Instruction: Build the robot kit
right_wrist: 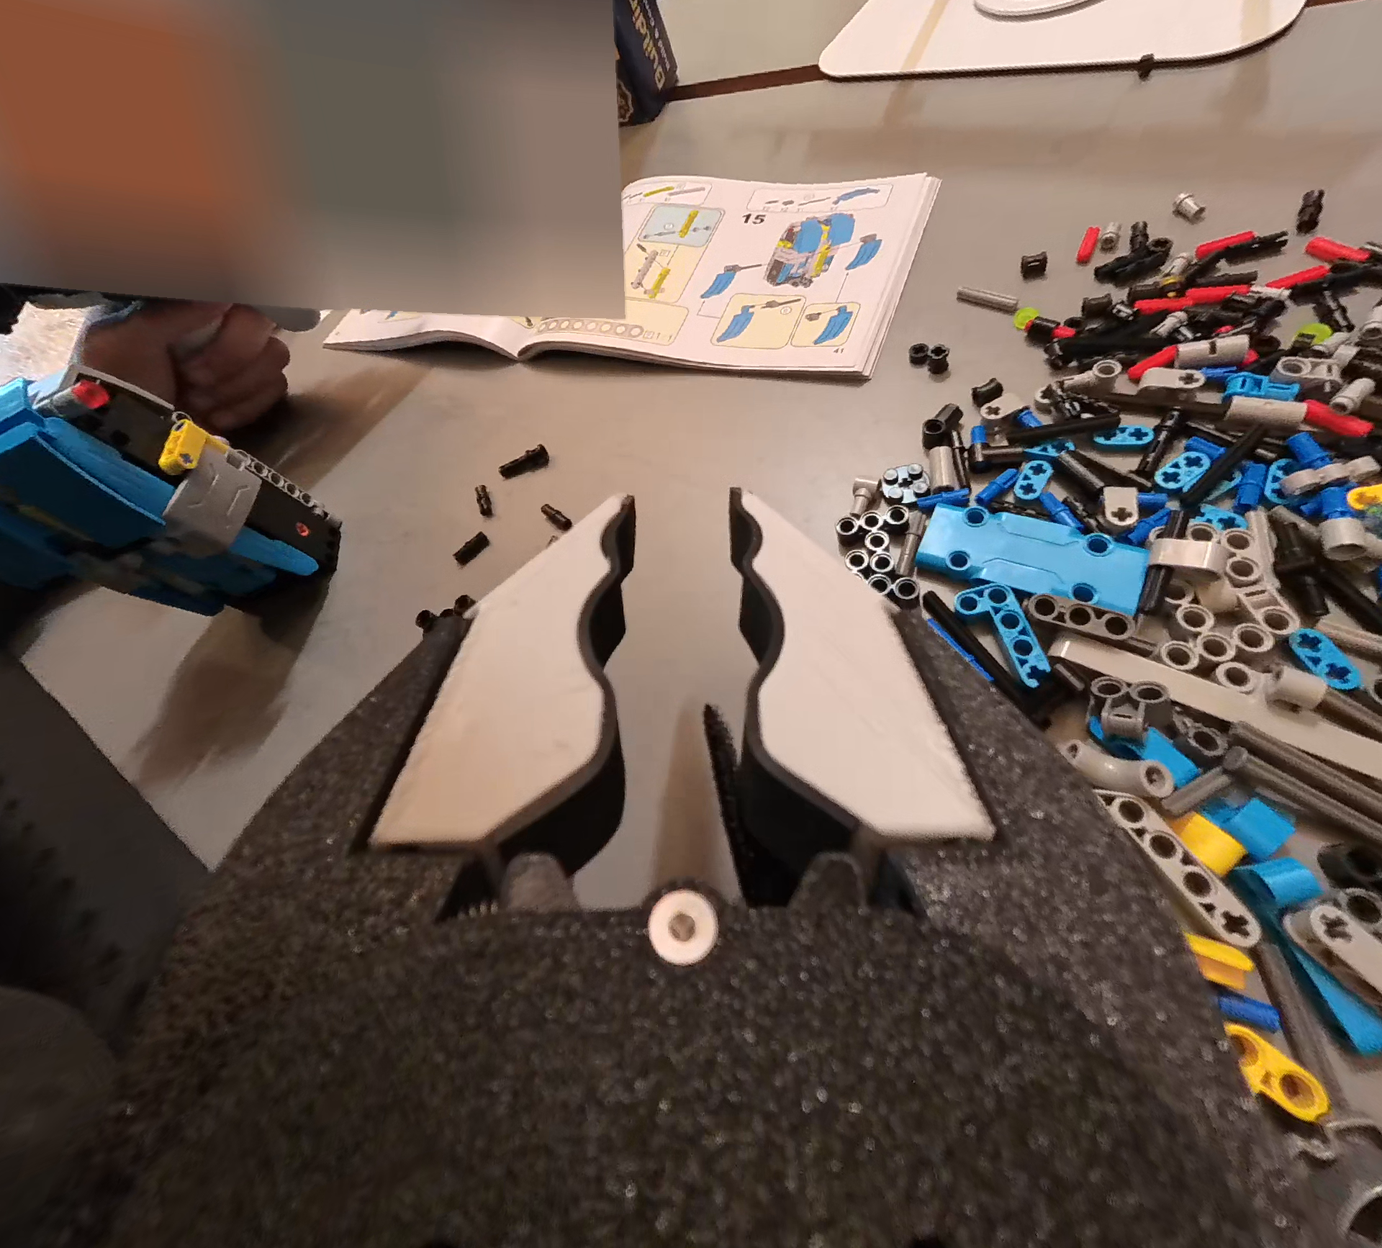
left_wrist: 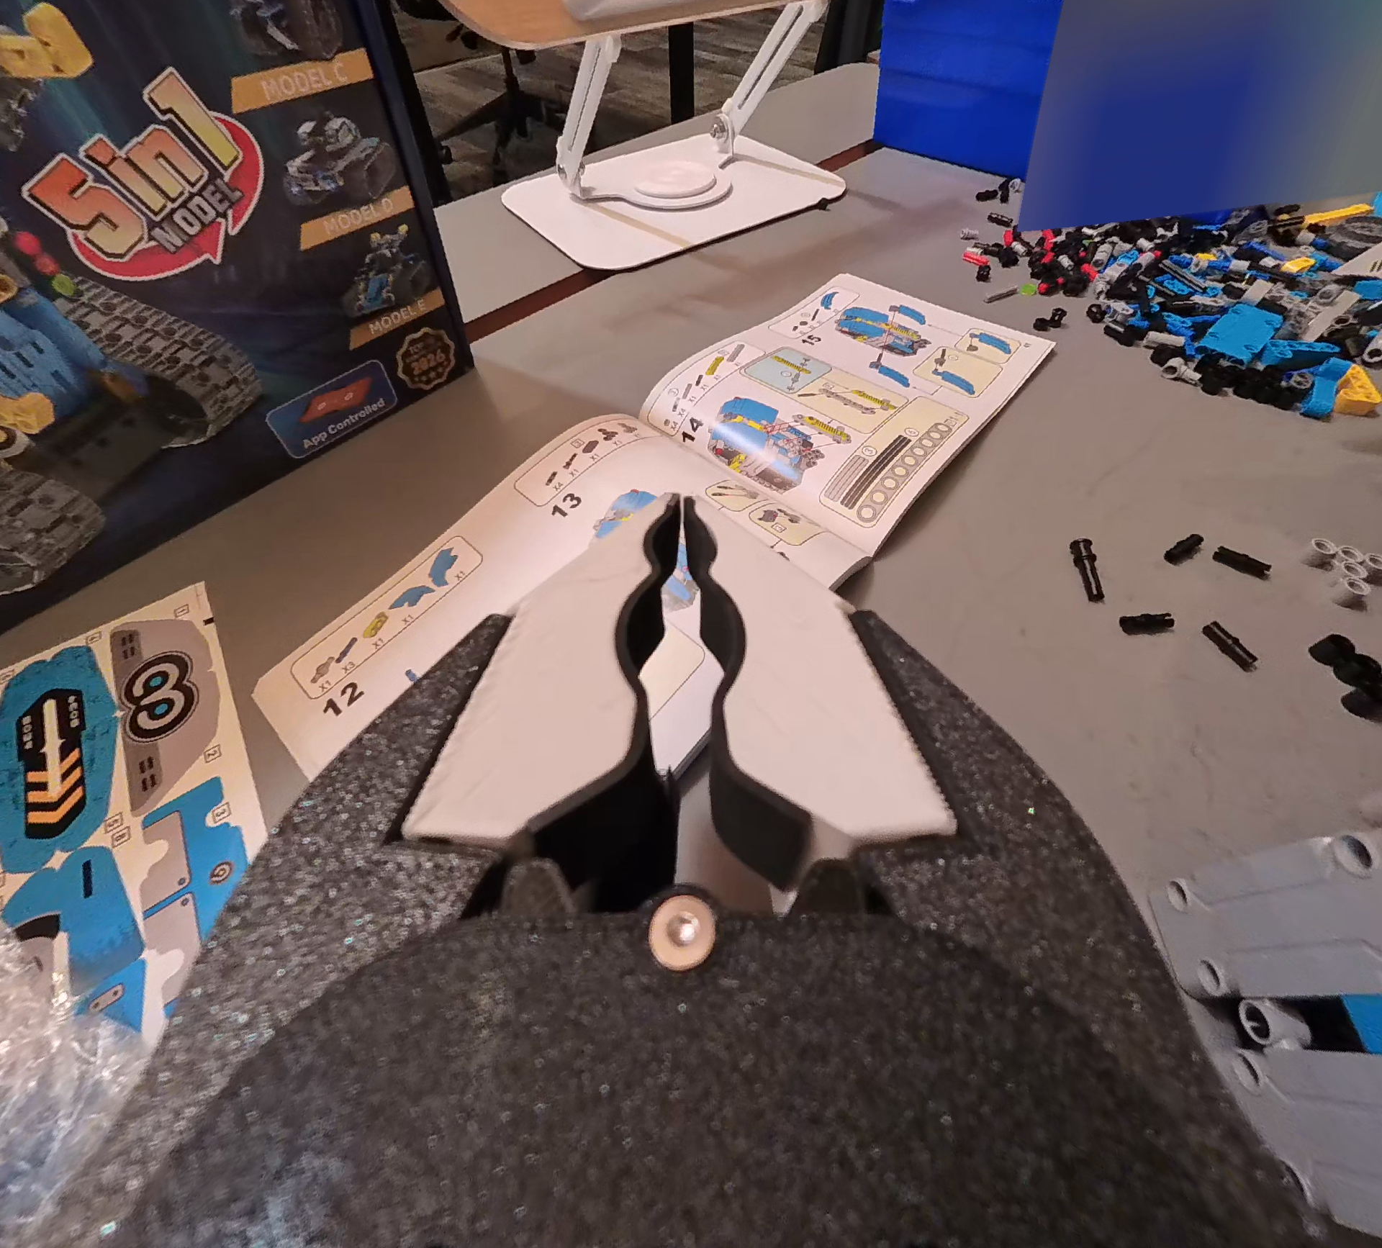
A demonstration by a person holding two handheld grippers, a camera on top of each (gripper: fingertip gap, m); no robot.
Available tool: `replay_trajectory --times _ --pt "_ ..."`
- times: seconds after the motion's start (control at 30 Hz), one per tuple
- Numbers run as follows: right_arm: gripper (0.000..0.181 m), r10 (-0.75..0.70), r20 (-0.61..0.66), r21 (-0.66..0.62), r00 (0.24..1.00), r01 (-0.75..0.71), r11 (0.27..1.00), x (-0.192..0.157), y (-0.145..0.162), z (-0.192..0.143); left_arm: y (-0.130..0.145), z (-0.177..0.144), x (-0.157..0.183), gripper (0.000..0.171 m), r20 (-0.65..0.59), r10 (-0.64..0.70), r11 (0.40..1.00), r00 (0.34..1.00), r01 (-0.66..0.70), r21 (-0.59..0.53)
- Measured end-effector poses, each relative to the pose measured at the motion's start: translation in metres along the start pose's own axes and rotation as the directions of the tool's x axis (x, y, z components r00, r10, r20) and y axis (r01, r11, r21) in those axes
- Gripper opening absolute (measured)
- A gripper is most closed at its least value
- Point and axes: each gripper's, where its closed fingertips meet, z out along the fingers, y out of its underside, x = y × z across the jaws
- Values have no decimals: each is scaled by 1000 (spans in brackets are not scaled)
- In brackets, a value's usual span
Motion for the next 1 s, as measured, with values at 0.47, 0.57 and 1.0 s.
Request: replay_trajectory --times 0.47,0.57,1.0 --pt "25 0 -2 -3 1000 -1 1000 1 1 0 1 2 0 1 0 1 1000 1000 -1 -14" --pt "25 -2 -3 -5 1000 2 1000 0 1 1 2 2 0 1 0 0 1000 1000 0 -15" --pt "25 5 -3 -10 1000 -5 1000 1 2 1 2 2 0 1 -2 0 1000 1000 0 -20"
